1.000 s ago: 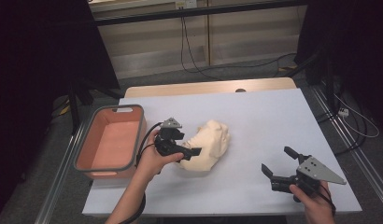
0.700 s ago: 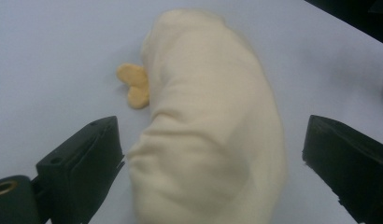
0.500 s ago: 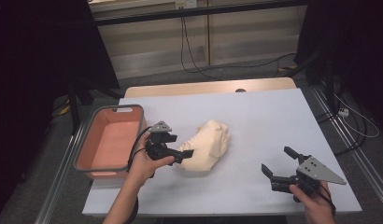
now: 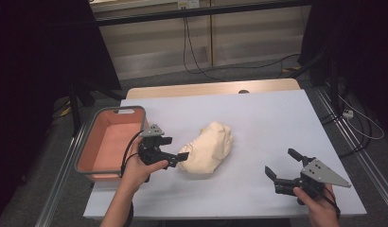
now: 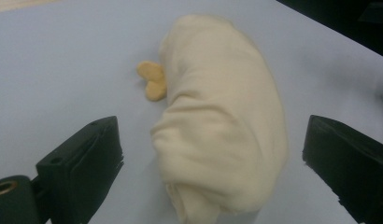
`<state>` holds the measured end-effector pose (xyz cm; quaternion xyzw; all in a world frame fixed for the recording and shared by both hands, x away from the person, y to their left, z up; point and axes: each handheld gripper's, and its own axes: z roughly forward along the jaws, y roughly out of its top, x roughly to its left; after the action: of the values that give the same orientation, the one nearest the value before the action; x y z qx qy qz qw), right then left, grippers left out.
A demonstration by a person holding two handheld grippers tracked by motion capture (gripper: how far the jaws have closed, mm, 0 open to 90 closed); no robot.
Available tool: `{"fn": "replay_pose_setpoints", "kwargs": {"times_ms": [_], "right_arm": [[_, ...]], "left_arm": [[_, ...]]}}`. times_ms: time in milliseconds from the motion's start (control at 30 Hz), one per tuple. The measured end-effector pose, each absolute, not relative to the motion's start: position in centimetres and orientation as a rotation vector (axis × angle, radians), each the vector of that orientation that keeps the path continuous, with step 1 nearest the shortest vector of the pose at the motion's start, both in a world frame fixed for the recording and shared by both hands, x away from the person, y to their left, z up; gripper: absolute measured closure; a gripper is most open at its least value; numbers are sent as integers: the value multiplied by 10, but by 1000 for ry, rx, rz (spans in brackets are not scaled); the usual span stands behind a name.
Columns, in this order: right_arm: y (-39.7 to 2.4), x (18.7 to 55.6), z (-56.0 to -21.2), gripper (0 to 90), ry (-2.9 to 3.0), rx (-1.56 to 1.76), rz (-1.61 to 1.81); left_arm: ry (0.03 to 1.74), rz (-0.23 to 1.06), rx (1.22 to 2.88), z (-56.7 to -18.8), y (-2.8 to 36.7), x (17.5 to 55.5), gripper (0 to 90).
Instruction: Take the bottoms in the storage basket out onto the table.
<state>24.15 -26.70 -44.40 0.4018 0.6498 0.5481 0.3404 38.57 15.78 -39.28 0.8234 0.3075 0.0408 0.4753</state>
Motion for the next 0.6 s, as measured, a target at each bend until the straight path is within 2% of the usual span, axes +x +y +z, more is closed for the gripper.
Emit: {"fn": "replay_pose_setpoints", "kwargs": {"times_ms": [600], "right_arm": [[-267, 241, -444, 23, 1691, 1046, 1425]], "left_arm": [[768, 140, 1972, -395, 187, 378, 48]]}}
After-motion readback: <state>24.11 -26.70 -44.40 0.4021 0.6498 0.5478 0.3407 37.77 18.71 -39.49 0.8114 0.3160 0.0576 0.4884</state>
